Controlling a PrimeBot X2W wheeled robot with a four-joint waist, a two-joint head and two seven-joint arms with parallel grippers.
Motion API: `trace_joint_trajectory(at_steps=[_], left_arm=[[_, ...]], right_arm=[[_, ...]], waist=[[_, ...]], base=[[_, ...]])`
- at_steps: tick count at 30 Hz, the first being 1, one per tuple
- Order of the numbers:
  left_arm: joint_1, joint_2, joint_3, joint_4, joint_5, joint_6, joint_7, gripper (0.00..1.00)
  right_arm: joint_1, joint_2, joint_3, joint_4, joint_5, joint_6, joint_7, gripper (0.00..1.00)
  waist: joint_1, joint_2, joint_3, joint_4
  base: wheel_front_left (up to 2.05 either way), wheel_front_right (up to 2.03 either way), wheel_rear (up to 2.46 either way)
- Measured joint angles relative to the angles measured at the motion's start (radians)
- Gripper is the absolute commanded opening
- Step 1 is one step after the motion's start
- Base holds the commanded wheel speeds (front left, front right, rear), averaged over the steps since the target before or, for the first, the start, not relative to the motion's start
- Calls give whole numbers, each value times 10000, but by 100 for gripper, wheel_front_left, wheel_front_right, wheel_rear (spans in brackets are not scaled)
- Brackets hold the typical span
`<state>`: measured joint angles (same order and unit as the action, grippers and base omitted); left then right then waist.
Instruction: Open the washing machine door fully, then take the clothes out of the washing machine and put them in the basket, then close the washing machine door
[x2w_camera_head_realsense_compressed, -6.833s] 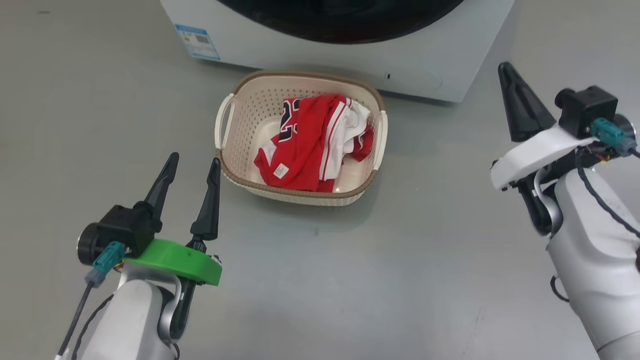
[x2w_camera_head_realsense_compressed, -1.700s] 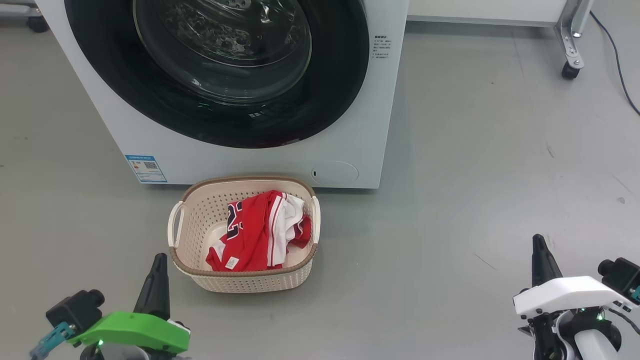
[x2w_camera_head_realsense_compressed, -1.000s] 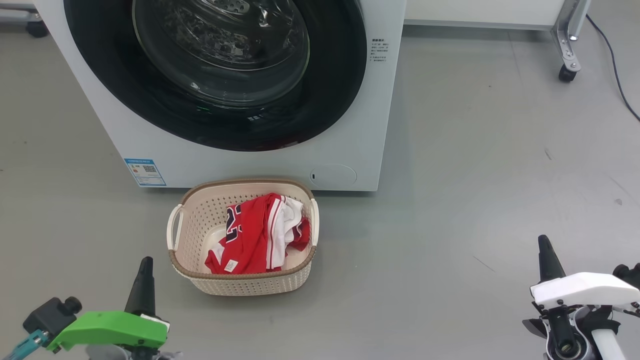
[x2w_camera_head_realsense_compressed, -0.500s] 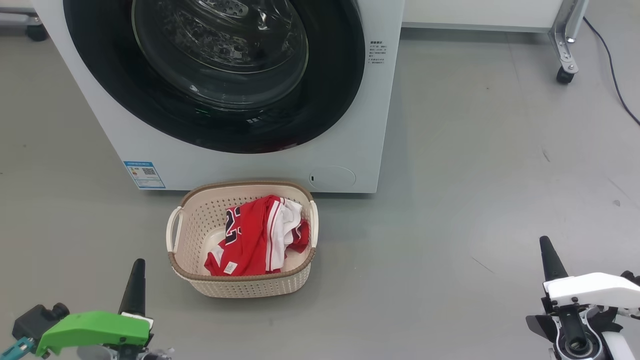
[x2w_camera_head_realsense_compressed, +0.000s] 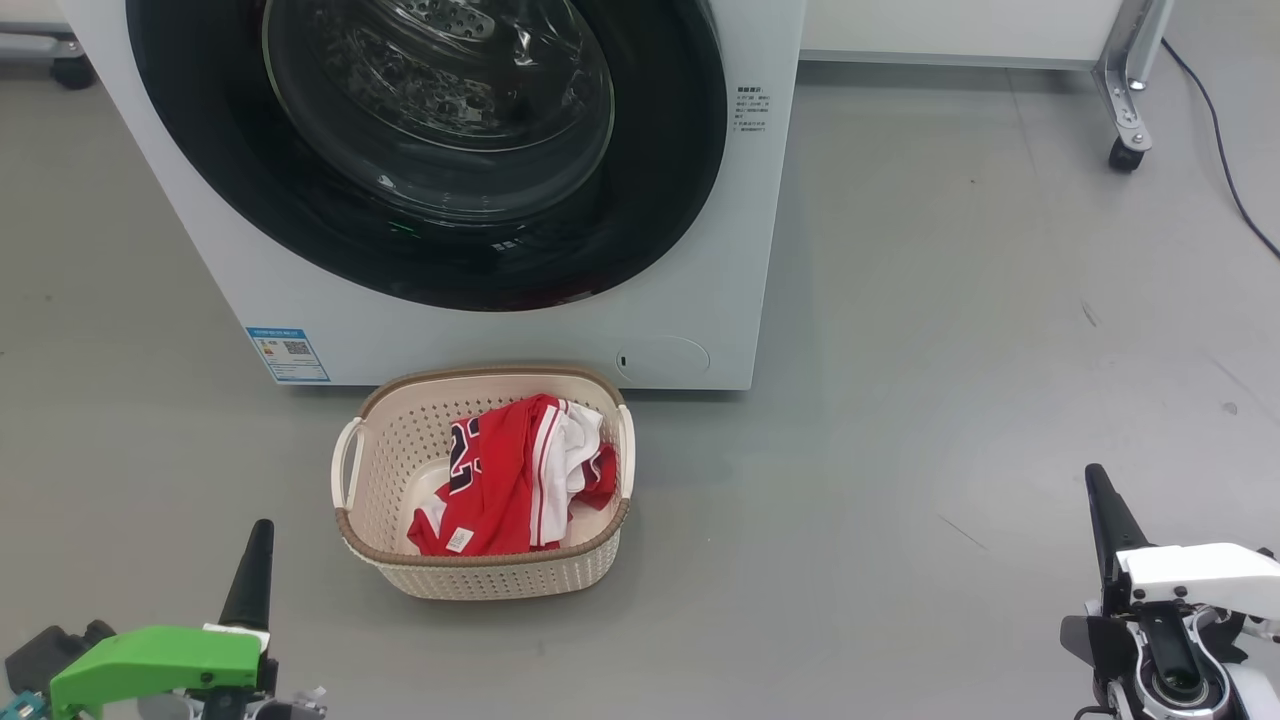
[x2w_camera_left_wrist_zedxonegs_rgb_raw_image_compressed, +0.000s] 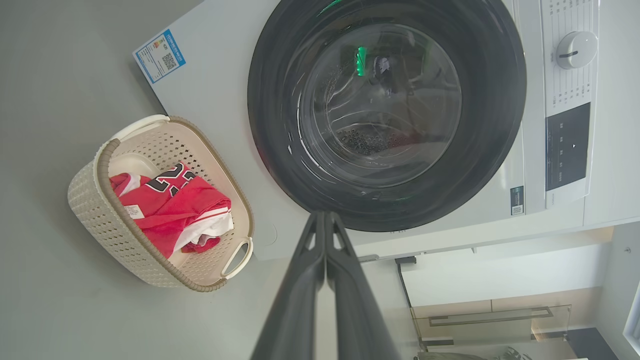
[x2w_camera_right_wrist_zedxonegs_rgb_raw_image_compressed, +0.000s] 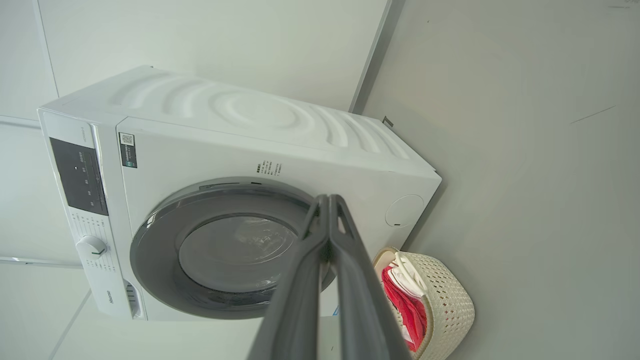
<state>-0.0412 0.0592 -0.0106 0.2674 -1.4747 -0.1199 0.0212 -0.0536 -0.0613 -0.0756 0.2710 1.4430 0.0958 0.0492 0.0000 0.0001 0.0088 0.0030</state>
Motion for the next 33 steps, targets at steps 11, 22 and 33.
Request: trace_joint_trajectory(at_steps=[11,22,33], left_arm=[[-20,31,240,42,-1302,0,320,0],[-109,58,353,65,-1753,0,407,0],[-112,58,360,92,-1753,-2,408,0]], right_arm=[[-15,125,-368,46,1243,174,399,0],[-51,163,-483,58,1659,259,512,0],[-53,165,-487,58,1659,259,512,0]], waist=[[0,0,-49,-25],[0,0,-62,-32],[0,0,-62,-31]], base=[[0,0,0],[0,0,0],[0,0,0]])
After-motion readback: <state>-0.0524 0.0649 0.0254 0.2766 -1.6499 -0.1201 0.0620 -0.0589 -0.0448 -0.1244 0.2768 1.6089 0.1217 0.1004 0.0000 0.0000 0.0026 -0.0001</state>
